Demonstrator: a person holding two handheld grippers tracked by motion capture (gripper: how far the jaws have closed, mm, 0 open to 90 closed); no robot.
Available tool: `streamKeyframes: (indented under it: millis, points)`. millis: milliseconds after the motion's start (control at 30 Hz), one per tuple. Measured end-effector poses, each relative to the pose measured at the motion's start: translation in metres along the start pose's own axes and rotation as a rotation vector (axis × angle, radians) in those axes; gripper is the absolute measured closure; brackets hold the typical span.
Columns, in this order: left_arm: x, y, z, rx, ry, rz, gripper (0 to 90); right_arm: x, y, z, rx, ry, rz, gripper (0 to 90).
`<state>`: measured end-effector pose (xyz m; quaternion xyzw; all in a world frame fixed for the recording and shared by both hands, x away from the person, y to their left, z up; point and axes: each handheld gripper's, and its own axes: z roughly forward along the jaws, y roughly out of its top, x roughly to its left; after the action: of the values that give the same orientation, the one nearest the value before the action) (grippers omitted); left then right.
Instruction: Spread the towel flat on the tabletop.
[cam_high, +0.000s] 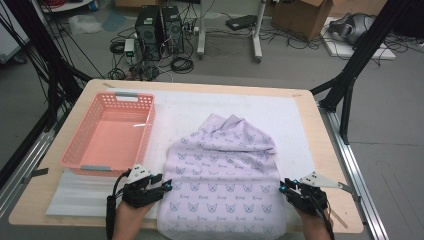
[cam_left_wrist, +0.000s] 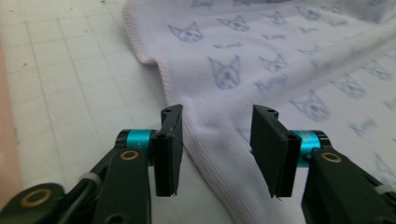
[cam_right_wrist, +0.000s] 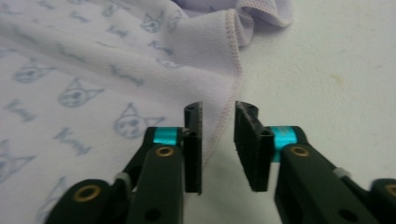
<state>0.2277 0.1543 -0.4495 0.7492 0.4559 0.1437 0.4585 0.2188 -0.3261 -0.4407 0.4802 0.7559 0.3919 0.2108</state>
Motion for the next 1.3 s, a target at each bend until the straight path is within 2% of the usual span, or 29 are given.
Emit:
streamKeyframes:
  millis: [67,167,267,300,367,400,433,467,500,567,633,667,700,767,900,1067,1133,1167,1200,1267,1300]
  points:
    - [-0.002,-0.005,-0.005,-0.012,-0.016,-0.007,49.8,0.003,-0.003,-0.007,-0.005,0.012,-0.002,64.7]
    - [-0.004,-0.01,-0.008,0.002,-0.045,-0.015,47.5,0.007,-0.008,-0.012,0.003,0.037,-0.006,58.7]
    - [-0.008,-0.014,-0.007,0.019,-0.055,-0.009,47.3,0.012,-0.012,-0.011,0.036,0.052,-0.024,56.7]
    - [-0.01,-0.016,-0.006,0.014,-0.048,0.008,46.6,0.013,-0.013,-0.011,0.045,0.053,-0.027,56.3]
    - [-0.013,-0.017,-0.007,0.01,-0.04,0.017,46.2,0.016,-0.014,-0.01,0.062,0.044,-0.044,55.9]
    - [-0.014,-0.018,-0.007,0.011,-0.025,0.038,47.1,0.017,-0.014,-0.01,0.074,0.035,-0.057,55.0]
    - [-0.017,-0.02,-0.008,0.011,0.012,0.078,50.6,0.018,-0.015,-0.009,0.093,0.016,-0.075,54.1]
    - [-0.02,-0.021,-0.008,0.012,0.047,0.122,57.7,0.02,-0.016,-0.009,0.096,0.006,-0.083,54.4]
    - [-0.023,-0.021,-0.007,0.013,0.063,0.137,60.7,0.02,-0.016,-0.01,0.1,0.001,-0.083,55.2]
    - [-0.023,-0.02,-0.008,0.021,0.069,0.135,66.1,0.02,-0.016,-0.011,0.101,0.017,-0.082,63.9]
    - [-0.021,-0.02,-0.01,0.029,0.033,0.109,79.9,0.019,-0.017,-0.011,0.099,0.035,-0.073,72.0]
    - [-0.022,-0.02,-0.01,0.03,0.031,0.1,85.9,0.019,-0.017,-0.011,0.099,0.044,-0.072,75.7]
    - [-0.022,-0.02,-0.01,0.032,0.032,0.096,86.4,0.018,-0.018,-0.012,0.101,0.058,-0.071,83.0]
    - [-0.02,-0.02,-0.011,0.037,0.017,0.071,86.9,0.019,-0.018,-0.012,0.1,0.065,-0.081,85.8]
    - [-0.015,-0.024,-0.02,0.048,-0.026,0.018,86.9,0.017,-0.02,-0.015,0.102,0.077,-0.064,86.7]
    - [-0.017,-0.027,-0.027,0.063,-0.054,0.014,86.7,0.015,-0.026,-0.025,0.108,0.101,-0.06,86.6]
    - [-0.019,-0.027,-0.028,0.051,-0.058,0.027,85.3,0.017,-0.027,-0.027,0.112,0.105,-0.061,85.6]
    - [-0.019,-0.027,-0.028,0.04,-0.058,0.029,81.1,0.018,-0.027,-0.027,0.109,0.11,-0.06,82.8]
    - [-0.019,-0.026,-0.027,0.024,-0.053,0.031,72.5,0.018,-0.028,-0.027,0.107,0.112,-0.054,75.5]
    - [-0.017,-0.024,-0.027,-0.008,-0.052,0.021,57.1,0.018,-0.027,-0.027,0.092,0.11,-0.038,67.8]
    - [-0.016,-0.023,-0.027,-0.019,-0.055,0.016,53.7,0.019,-0.026,-0.028,0.08,0.111,-0.038,63.7]
